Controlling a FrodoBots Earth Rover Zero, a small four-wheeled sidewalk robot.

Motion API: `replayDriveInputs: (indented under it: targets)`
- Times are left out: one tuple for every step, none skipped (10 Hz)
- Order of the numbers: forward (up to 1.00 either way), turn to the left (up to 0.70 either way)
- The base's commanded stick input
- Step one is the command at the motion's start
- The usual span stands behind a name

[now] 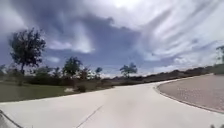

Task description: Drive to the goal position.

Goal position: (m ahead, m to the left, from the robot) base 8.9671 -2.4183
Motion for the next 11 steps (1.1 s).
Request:
replayDriveInputs:
  targets:
    - [0.85,0.00]
    - [0.85,0.00]
    - [0.85,0.00]
    - [0.85,0.00]
    - [0.85,0.00]
    - [0.85,0.00]
    - [0.85,0.00]
    - [0.85,0.00]
    - [0.85,0.00]
    - [0.85,0.00]
    - [0.85,0.00]
